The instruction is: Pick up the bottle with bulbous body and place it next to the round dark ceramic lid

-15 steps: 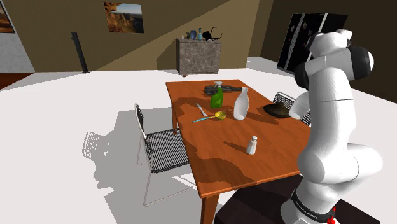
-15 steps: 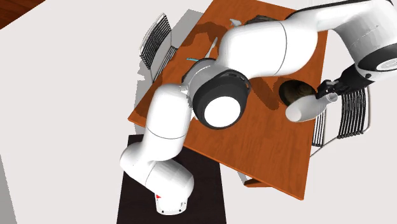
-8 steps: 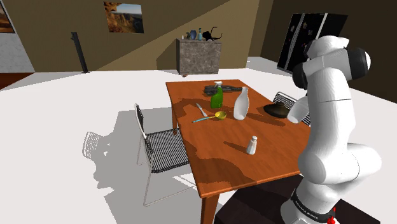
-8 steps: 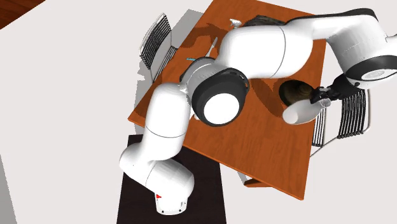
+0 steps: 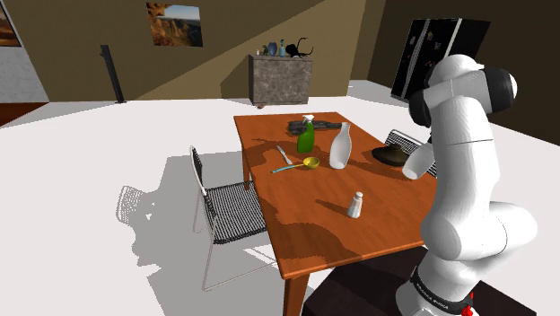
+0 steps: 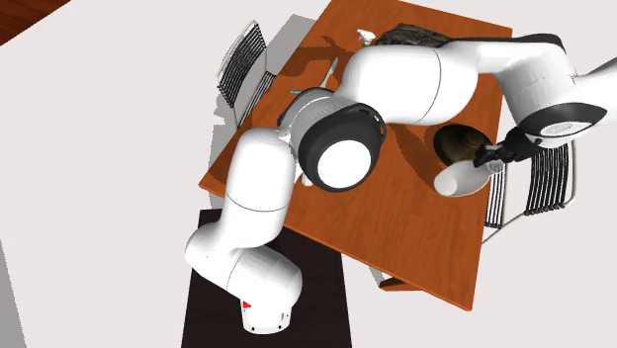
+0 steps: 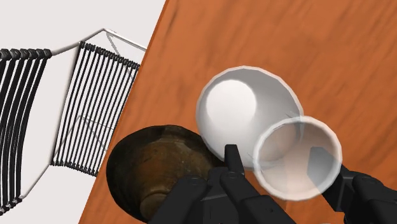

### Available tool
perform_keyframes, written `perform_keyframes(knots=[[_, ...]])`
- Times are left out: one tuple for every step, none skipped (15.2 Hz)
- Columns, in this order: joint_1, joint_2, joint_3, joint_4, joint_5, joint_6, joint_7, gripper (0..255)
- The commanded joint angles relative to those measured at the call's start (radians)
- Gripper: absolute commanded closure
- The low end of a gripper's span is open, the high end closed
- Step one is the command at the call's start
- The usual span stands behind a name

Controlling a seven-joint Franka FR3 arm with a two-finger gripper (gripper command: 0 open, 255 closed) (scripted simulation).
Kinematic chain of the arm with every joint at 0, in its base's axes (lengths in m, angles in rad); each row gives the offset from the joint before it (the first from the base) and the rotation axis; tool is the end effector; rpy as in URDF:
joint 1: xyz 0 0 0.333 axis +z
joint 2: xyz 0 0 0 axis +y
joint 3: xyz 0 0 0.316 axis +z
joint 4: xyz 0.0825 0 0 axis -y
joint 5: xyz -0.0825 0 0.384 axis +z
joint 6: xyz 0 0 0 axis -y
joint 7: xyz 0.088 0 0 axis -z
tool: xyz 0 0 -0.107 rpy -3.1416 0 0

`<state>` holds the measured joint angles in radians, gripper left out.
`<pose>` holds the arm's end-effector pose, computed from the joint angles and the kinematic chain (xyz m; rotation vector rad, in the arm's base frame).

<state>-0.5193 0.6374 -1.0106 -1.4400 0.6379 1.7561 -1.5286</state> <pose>0.2190 -0.6461 0.4411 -3.1097 0.0663 -0.1457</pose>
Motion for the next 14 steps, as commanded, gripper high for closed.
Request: perform_keyframes(knots=[[0.002, -0.001, 0.0, -0.004, 0.001, 0.004, -0.001, 255], [0.002, -0.001, 0.0, -0.004, 0.001, 0.004, -0.001, 255], [0.002, -0.001, 0.0, -0.004, 0.001, 0.004, -0.001, 255], [0.002, -0.001, 0.0, -0.004, 0.001, 0.004, -0.001, 255], [0.002, -0.001, 0.0, -0.004, 0.0, 0.004, -0.001, 255], [0.002, -0.001, 0.0, -0.004, 0.0, 0.004, -0.001, 255], [0.002, -0.001, 0.0, -0.004, 0.0, 0.004, -0.001, 0], [0.002, -0.001, 0.0, -0.004, 0.0, 0.004, -0.001, 0], [0.002, -0.001, 0.0, -0.004, 0.0, 0.004, -0.001, 0], [0.002, -0.001, 0.0, -0.004, 0.0, 0.004, -0.001, 0], [0.002, -0.001, 0.0, -0.004, 0.0, 0.004, -0.001, 0], [0.002, -0.001, 0.0, -0.004, 0.0, 0.004, -0.001, 0], [-0.005, -0.008, -0.005, 0.021, -0.007, -0.023, 0.005, 0], [-0.013, -0.014, -0.009, 0.049, -0.014, -0.052, 0.012, 0]])
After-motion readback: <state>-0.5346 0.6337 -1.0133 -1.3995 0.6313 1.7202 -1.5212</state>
